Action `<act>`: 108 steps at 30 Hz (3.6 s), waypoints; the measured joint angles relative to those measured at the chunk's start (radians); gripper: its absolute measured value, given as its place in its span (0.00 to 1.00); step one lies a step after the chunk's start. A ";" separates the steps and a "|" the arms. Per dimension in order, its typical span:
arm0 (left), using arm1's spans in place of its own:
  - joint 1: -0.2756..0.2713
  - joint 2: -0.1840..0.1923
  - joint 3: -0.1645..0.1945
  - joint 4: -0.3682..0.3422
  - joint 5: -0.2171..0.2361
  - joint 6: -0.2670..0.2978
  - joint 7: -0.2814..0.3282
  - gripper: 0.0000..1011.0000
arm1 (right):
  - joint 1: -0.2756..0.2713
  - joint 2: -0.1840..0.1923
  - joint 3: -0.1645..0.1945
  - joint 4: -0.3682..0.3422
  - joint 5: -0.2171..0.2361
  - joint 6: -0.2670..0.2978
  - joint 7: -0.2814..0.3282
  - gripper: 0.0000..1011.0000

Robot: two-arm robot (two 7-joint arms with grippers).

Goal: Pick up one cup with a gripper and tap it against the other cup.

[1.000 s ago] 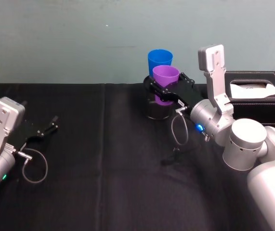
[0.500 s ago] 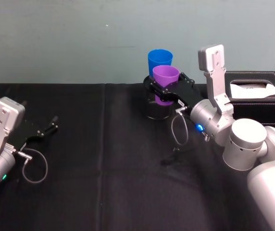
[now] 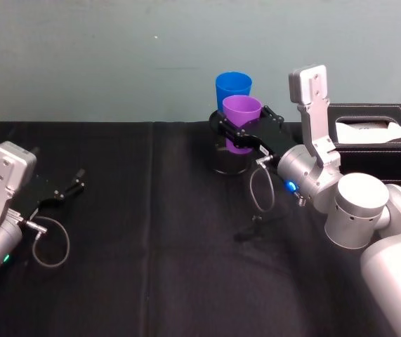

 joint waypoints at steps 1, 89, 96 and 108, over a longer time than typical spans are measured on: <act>0.000 0.000 0.000 0.000 0.000 0.000 0.000 0.99 | 0.000 0.000 0.000 0.000 0.000 0.000 0.000 0.73; 0.000 0.000 0.000 0.000 0.000 0.000 0.000 0.99 | 0.000 0.000 0.000 0.000 0.000 0.000 0.000 0.73; 0.000 0.000 0.000 0.000 0.000 0.000 0.000 0.99 | 0.000 0.000 0.000 0.000 0.000 0.000 0.000 0.73; 0.000 0.000 0.000 0.000 0.000 0.000 0.000 0.99 | 0.000 0.000 0.000 0.000 0.000 0.000 0.000 0.73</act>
